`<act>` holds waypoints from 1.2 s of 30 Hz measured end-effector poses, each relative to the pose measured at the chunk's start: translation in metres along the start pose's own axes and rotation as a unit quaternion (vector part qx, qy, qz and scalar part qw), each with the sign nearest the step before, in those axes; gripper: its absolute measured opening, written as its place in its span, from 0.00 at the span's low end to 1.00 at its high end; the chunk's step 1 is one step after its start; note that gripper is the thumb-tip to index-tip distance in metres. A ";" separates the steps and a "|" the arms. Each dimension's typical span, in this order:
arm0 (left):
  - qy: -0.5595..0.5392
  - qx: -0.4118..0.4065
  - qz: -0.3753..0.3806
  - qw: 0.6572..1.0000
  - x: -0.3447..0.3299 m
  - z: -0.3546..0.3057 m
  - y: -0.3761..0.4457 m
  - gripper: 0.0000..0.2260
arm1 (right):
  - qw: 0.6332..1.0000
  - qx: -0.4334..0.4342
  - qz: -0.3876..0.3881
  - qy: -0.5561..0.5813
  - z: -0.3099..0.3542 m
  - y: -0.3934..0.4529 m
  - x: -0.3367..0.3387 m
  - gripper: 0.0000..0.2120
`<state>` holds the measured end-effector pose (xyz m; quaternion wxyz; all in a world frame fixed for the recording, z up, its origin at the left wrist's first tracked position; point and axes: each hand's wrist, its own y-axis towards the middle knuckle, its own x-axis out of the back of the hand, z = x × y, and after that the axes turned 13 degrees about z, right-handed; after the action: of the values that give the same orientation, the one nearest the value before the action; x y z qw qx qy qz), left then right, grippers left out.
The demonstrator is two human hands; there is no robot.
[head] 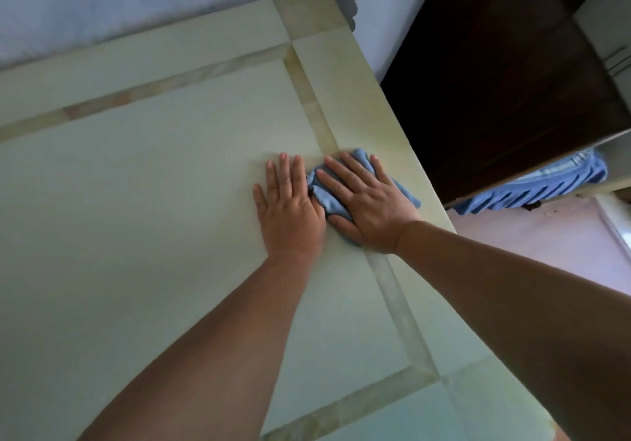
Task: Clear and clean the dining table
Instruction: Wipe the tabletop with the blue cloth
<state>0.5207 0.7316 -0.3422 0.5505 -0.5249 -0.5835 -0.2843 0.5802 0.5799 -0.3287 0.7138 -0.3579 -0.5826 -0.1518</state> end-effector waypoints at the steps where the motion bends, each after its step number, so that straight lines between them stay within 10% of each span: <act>1: 0.006 0.014 -0.009 1.000 -0.002 -0.002 0.004 0.27 | 1.000 0.008 0.002 -0.002 -0.006 0.010 0.003 0.33; 18: 0.054 0.038 0.027 0.997 -0.003 -0.002 0.003 0.28 | 0.997 -0.071 -0.013 0.030 -0.062 0.143 0.044 0.37; 36: 0.036 0.003 0.110 0.993 -0.009 0.004 -0.110 0.29 | 0.994 -0.071 -0.008 0.088 0.033 -0.073 -0.034 0.35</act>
<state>0.4160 0.7010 -0.3248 0.6008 -0.5739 -0.5028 -0.2385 0.5004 0.5449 -0.3337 0.7339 -0.3880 -0.5083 -0.2290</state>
